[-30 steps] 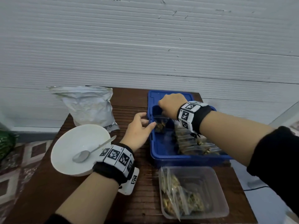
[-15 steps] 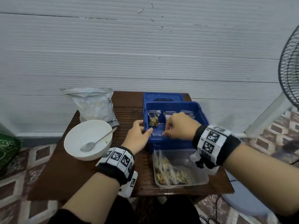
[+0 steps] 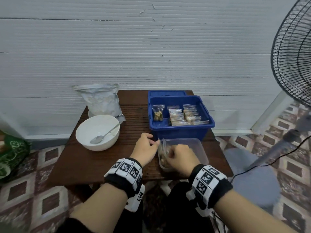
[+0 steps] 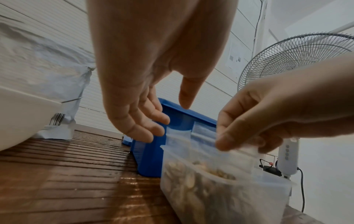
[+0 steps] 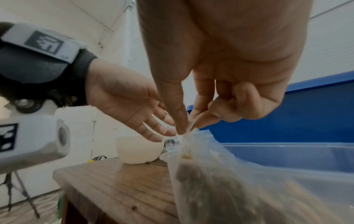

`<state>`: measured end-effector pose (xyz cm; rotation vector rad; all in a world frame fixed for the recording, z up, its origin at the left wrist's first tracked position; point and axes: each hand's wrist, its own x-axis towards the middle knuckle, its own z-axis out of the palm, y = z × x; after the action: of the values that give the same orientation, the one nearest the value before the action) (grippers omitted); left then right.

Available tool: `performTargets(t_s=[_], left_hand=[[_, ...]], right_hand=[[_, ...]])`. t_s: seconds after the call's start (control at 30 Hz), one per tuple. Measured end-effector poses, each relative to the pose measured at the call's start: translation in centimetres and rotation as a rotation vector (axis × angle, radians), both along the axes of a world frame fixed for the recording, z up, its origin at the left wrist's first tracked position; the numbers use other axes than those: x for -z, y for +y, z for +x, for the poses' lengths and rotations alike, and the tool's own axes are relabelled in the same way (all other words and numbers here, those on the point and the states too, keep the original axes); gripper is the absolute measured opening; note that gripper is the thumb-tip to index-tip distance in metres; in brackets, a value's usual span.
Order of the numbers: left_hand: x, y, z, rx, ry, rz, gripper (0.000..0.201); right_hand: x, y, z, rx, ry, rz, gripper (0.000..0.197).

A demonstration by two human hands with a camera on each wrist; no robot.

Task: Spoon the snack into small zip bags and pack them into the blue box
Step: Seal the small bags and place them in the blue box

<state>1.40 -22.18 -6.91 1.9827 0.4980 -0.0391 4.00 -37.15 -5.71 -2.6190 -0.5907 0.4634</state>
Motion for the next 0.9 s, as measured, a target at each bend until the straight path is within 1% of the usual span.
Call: performTargets(t_s=[0.07, 0.1, 0.17, 0.23, 0.33, 0.43, 0.53, 0.63, 0.77, 0.83, 0.9], left_hand=[[-0.1, -0.1, -0.4, 0.032, -0.044, 0.063, 0.02], [-0.3, -0.1, -0.5, 0.075, -0.068, 0.094, 0.015], [-0.5, -0.2, -0.8, 0.185, -0.099, 0.117, 0.015], [-0.8, -0.3, -1.1, 0.247, -0.119, 0.097, 0.014], [-1.0, -0.4, -1.3, 0.229, -0.167, 0.112, 0.014], [-1.4, -0.5, -1.2, 0.2, -0.187, 0.146, 0.007], [-1.7, -0.6, -1.3, 0.178, -0.207, 0.146, 0.006], [-1.7, -0.7, -1.3, 0.186, -0.207, 0.182, 0.008], [-2.0, -0.8, -1.3, 0.263, -0.229, 0.171, 0.013], [-1.9, -0.9, -1.3, 0.293, -0.237, 0.177, 0.018], [-1.9, -1.0, -1.1, 0.28, -0.255, 0.216, 0.019]], right_hand=[[-0.2, -0.2, -0.1, 0.027, -0.036, 0.055, 0.03], [-0.4, -0.3, -0.1, 0.037, -0.046, 0.083, 0.028], [-0.7, -0.5, 0.1, 0.052, -0.057, 0.152, 0.022], [-1.0, -0.8, 0.2, 0.074, -0.072, 0.231, 0.021], [-1.2, -1.1, 0.2, 0.095, -0.081, 0.309, 0.015], [-1.4, -1.4, 0.2, 0.105, -0.091, 0.354, 0.012], [-1.5, -2.0, 0.1, 0.104, -0.058, 0.454, 0.022], [-1.5, -2.6, -0.1, 0.139, -0.09, 0.541, 0.029], [-1.1, -2.9, 0.1, 0.167, -0.157, 0.538, 0.033], [-1.1, -3.0, 0.2, 0.159, -0.15, 0.548, 0.032], [-1.3, -2.9, 0.2, 0.127, -0.128, 0.55, 0.024]])
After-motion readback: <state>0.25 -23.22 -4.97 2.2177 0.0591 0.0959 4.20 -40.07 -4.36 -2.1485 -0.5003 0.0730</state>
